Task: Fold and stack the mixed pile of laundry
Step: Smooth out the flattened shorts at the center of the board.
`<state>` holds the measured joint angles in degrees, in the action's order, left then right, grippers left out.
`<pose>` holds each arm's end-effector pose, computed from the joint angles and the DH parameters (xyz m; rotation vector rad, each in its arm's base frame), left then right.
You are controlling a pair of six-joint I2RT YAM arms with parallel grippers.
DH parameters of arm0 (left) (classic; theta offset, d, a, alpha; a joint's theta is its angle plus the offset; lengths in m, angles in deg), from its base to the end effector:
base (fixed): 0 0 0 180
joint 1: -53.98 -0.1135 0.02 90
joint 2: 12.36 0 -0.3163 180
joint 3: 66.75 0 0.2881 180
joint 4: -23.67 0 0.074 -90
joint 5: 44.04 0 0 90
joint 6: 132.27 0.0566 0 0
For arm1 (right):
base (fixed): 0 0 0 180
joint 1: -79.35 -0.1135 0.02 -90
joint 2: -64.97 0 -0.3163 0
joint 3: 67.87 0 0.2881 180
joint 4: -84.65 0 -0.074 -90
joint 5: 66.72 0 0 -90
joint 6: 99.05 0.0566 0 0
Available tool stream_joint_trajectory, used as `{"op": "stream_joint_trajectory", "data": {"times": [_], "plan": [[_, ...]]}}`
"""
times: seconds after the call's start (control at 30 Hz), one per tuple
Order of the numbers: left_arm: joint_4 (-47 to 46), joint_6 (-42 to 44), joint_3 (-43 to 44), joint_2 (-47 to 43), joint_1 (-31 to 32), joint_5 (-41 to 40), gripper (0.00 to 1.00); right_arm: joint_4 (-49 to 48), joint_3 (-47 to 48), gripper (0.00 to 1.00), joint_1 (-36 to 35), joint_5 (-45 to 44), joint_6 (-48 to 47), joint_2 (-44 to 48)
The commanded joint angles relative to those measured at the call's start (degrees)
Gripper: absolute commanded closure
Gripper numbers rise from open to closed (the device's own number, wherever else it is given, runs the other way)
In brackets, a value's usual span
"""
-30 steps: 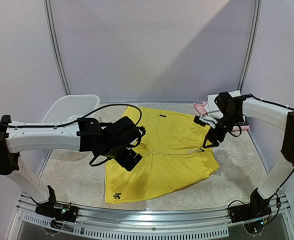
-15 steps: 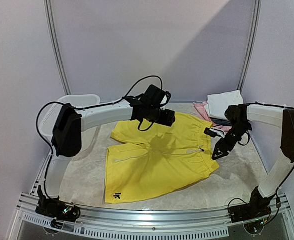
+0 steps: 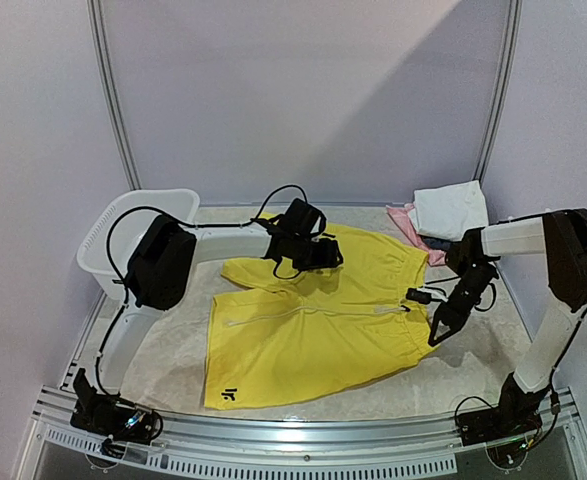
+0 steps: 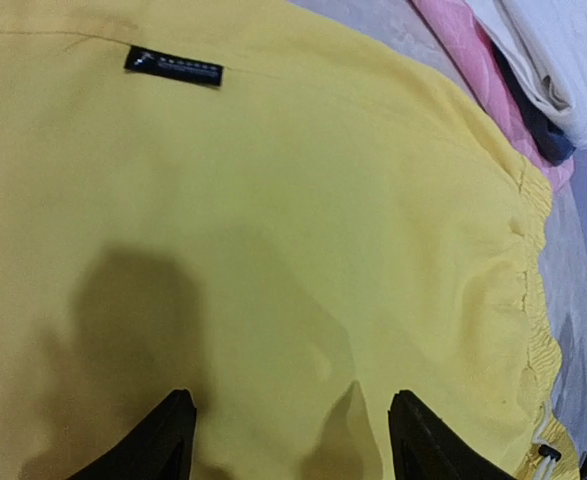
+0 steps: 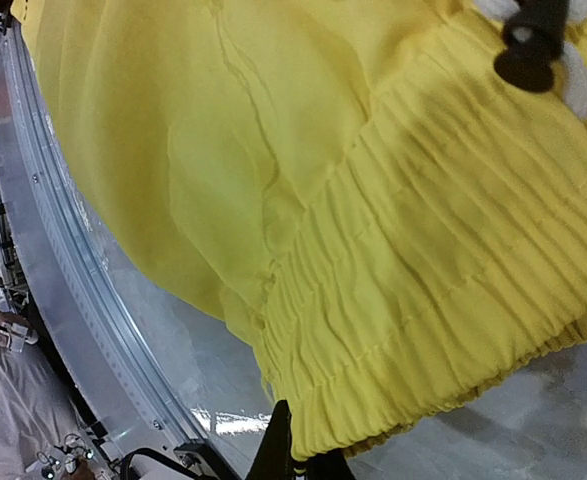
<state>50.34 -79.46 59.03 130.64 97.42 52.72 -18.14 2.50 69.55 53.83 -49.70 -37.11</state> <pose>0.4613 -0.4460 0.1283 0.1978 2.4771 -0.7959 0.2823 0.0780 0.1553 1.0934 -2.6241 -0.8735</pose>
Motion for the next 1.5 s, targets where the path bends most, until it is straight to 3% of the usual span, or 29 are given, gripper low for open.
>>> {"op": "stream_joint_trajectory", "data": {"times": [0.0,0.23,0.43,0.67,0.83,0.9,1.03,1.13,1.2,1.33,1.47], "plan": [[-2.35,-3.39,-2.23,0.96,-2.08,0.56,0.33,3.28,-0.66,1.0,2.85,-3.75,-2.8,-1.3],[-3.65,-5.22,-5.45,0.67,-4.11,0.44,0.33,4.57,-2.12,0.99,5.6,-10.48,-5.44,-4.98],[-5.01,-5.45,-7.06,-0.51,-4.41,0.48,0.34,5.06,-1.74,0.9,6.19,-12.0,-3.28,-8.79],[-16.47,-2.47,-11.21,-6.71,-4.1,6.58,0.31,12.07,4.42,0.63,6.2,-7.68,-3.05,-4.31],[-6.21,13.48,-13.82,-20.05,-2.51,-0.7,0.22,15.8,10.32,0.39,7.57,-11.8,-3.21,5.39],[-1.44,19.16,-15.8,-25.48,-1.91,-5.73,0.19,16.08,11.8,0.35,8.62,-13.97,-3.29,8.06],[6.07,28.33,-21.63,-37.02,0.32,-16.8,0.11,13.82,12.96,0.34,9.3,-15.54,-4.84,11.92],[5.53,31.55,-30.42,-44.99,2.67,-22.67,0.01,10.09,10.89,0.34,9.34,-11.35,-10.14,17.67],[4.41,32.36,-36.44,-49.68,4.33,-25.4,0.01,7.66,7.67,0.34,9.35,-7.4,-14.47,20.72],[7.27,34.68,-44.14,-55.96,8.32,-24.21,0.0,3.35,1.16,0.38,7.26,-4.11,-26.14,26.66],[14.18,38.65,-49.91,-62.01,14.74,-21.37,0.05,5.08,-3.69,0.46,0.93,-6.99,-39.29,33.92]]}}
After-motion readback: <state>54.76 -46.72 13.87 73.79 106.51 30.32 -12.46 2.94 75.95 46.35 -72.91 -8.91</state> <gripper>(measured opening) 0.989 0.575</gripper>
